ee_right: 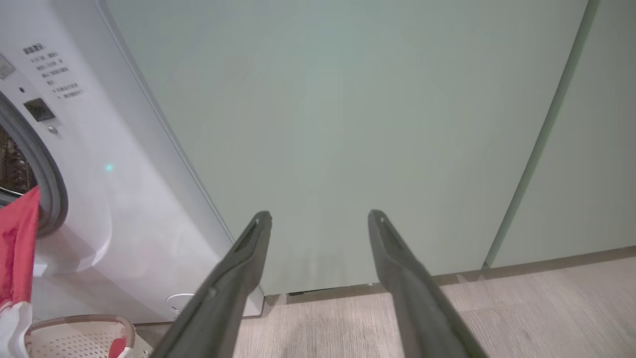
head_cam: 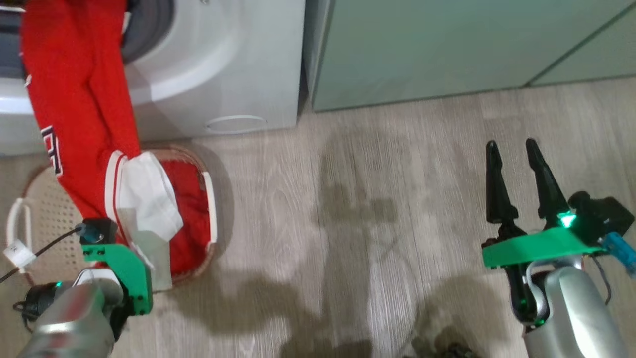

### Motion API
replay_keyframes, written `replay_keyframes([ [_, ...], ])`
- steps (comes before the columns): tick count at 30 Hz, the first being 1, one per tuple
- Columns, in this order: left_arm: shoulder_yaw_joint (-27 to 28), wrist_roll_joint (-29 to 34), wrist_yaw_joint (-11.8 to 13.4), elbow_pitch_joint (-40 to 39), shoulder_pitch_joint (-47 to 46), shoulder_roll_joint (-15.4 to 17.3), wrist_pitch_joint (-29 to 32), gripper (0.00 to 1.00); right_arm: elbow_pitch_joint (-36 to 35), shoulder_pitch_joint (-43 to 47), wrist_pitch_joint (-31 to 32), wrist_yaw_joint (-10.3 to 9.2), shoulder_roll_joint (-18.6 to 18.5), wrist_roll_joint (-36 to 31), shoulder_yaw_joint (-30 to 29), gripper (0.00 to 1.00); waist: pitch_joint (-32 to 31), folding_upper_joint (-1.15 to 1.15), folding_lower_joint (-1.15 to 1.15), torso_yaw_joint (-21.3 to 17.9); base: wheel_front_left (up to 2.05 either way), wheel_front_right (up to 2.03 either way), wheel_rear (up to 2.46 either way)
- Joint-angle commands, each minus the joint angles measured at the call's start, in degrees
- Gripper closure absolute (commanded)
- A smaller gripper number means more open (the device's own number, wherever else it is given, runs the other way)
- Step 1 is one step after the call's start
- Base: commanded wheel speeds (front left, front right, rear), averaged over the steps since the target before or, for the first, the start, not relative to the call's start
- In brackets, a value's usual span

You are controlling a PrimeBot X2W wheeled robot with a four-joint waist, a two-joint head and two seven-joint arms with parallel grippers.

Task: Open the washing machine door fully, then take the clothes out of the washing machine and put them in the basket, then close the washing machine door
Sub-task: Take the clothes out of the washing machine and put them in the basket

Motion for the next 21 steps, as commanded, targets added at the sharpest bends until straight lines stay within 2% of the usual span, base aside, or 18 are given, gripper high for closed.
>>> replay_keyframes([
  [1, 1.6, -0.6, -0.3, 0.5, 0.0, 1.5, 0.6, 1.00, -1.9, -0.8, -0.3, -0.04, -0.3, -0.4, 1.2, 0.00, 2.9, 0.00, 0.00, -1.0, 0.00, 0.00, 0.00],
  [6, 2.0, -1.2, -0.1, 0.9, -1.5, 1.7, 1.2, 1.00, -2.6, -2.3, -0.3, -0.04, -0.8, -0.7, 0.9, 0.00, 6.6, 0.00, 0.00, -1.2, 0.00, 0.00, 0.00],
  [12, 2.7, -1.3, 1.2, 1.0, -3.5, 1.9, -3.3, 0.98, -3.1, -3.1, -0.3, -0.04, -1.3, -1.0, 0.3, 0.00, 8.1, 0.00, 0.00, -0.8, 0.00, 0.00, 0.00],
  [14, 2.8, -1.1, 1.5, 1.1, -3.7, 1.9, -5.2, 0.64, -3.0, -3.2, -0.3, -0.04, -1.4, -1.1, 0.1, 0.00, 7.8, 0.00, 0.00, -0.5, 0.00, 0.00, 0.00],
  [15, 2.9, -1.3, 1.5, 1.1, -3.7, 1.8, -6.0, 0.24, -2.9, -3.1, -0.3, -0.04, -1.4, -1.1, 0.0, 0.00, 7.5, 0.00, 0.00, -0.4, 0.00, 0.00, 0.00],
  [16, 3.1, -1.4, 1.5, 1.1, -3.6, 1.7, -6.8, 0.00, -2.8, -3.1, -0.3, -0.04, -1.4, -1.2, 0.0, 0.00, 7.1, 0.00, 0.00, -0.3, 0.00, 0.00, 0.00],
  [21, 3.4, -1.6, 0.7, 1.2, -2.9, 1.7, -11.0, 0.00, -2.3, -2.7, -0.3, -0.04, -1.3, -1.1, 0.2, 0.00, 4.3, 0.00, 0.00, 0.2, 0.00, 0.00, 0.00],
])
